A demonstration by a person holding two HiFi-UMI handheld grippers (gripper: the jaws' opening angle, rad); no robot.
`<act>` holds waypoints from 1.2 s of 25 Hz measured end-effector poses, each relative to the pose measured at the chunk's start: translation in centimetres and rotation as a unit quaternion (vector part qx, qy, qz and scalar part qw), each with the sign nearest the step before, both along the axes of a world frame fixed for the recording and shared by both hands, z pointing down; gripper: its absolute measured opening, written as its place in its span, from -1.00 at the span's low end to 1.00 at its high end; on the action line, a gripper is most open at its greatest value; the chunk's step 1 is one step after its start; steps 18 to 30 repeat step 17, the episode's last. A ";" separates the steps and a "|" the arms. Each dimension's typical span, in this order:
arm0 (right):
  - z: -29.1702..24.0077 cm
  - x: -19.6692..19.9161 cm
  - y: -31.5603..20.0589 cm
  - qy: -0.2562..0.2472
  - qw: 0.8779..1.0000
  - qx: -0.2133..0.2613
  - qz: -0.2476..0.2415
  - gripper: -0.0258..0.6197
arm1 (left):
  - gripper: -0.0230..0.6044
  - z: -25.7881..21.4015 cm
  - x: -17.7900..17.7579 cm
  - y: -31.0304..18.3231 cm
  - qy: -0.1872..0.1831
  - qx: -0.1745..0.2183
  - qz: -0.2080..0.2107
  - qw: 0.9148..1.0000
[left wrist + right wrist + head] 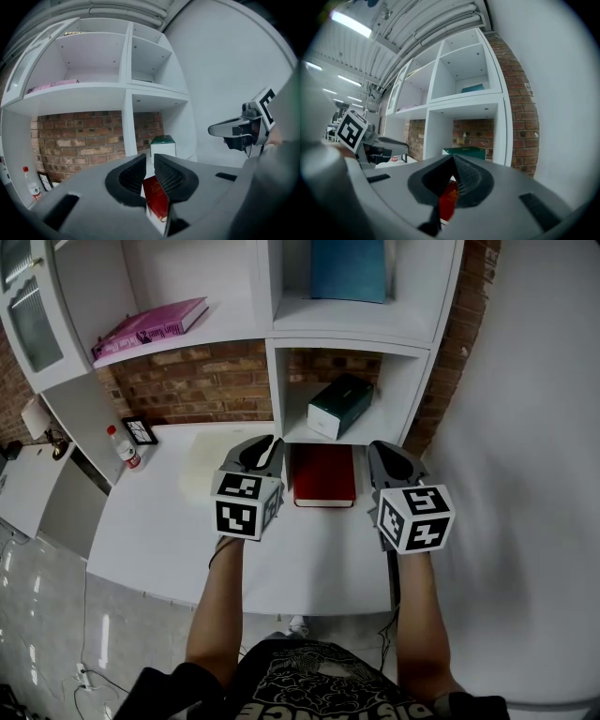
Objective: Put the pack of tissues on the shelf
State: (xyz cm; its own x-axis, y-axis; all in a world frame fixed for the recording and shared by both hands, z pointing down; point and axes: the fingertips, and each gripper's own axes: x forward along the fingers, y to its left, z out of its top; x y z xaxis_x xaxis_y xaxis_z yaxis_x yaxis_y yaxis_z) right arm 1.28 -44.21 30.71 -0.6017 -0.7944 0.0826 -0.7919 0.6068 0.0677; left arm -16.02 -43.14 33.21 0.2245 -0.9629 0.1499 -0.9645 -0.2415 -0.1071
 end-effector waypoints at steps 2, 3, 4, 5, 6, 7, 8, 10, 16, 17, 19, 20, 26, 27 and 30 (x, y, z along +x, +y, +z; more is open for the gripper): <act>0.0 -0.1 0.0 0.000 1.000 0.000 -0.002 -0.91 | -0.81 0.0 -0.2 0.0 0.004 0.004 -0.004 1.000; 0.0 -0.2 0.0 0.001 1.000 -0.001 -0.002 -0.91 | -0.86 0.0 -0.2 0.0 0.007 0.006 -0.006 1.000; 0.1 -0.2 0.0 0.001 1.000 0.000 -0.003 -0.91 | -0.89 0.0 -0.2 0.0 0.009 0.008 -0.007 1.000; 0.0 -0.3 0.0 0.001 1.000 0.000 -0.004 -0.91 | -0.90 0.0 -0.2 -0.1 0.009 0.009 -0.008 1.000; 0.0 -0.3 0.0 0.001 1.000 0.000 -0.005 -0.91 | -0.90 0.0 -0.2 -0.1 0.008 0.009 -0.008 1.000; 0.0 -0.4 0.0 0.002 1.000 0.001 -0.005 -0.91 | -0.90 0.0 -0.2 -0.1 0.008 0.008 -0.008 1.000; 0.0 -0.4 0.1 0.003 1.000 0.001 -0.006 -0.91 | -0.90 0.0 -0.2 -0.2 0.009 0.007 -0.008 1.000; 0.1 -0.4 0.0 0.004 1.000 0.000 -0.005 -0.91 | -0.91 0.0 -0.3 -0.3 0.010 0.005 -0.008 1.000; 0.2 -0.6 0.0 0.006 1.000 -0.002 -0.006 -0.91 | -0.91 0.3 -0.3 -0.2 0.012 0.001 -0.009 1.000; 0.2 -0.6 0.1 0.007 1.000 -0.002 -0.007 -0.91 | -0.91 0.4 -0.3 -0.2 0.013 0.001 -0.009 1.000; 0.2 -0.6 0.1 0.007 1.000 -0.002 -0.007 -0.91 | -0.91 0.4 -0.3 -0.2 0.013 0.001 -0.009 1.000; 0.2 -0.6 0.1 0.007 1.000 -0.002 -0.007 -0.91 | -0.91 0.4 -0.3 -0.2 0.013 0.001 -0.009 1.000; 0.2 -0.6 0.1 0.007 1.000 -0.002 -0.007 -0.91 | -0.91 0.4 -0.3 -0.2 0.013 0.001 -0.009 1.000; 0.2 -0.6 0.1 0.007 1.000 -0.002 -0.007 -0.91 | -0.91 0.4 -0.3 -0.2 0.013 0.001 -0.009 1.000; 0.2 -0.6 0.1 0.007 1.000 -0.002 -0.007 -0.91 | -0.91 0.4 -0.3 -0.2 0.013 0.001 -0.009 1.000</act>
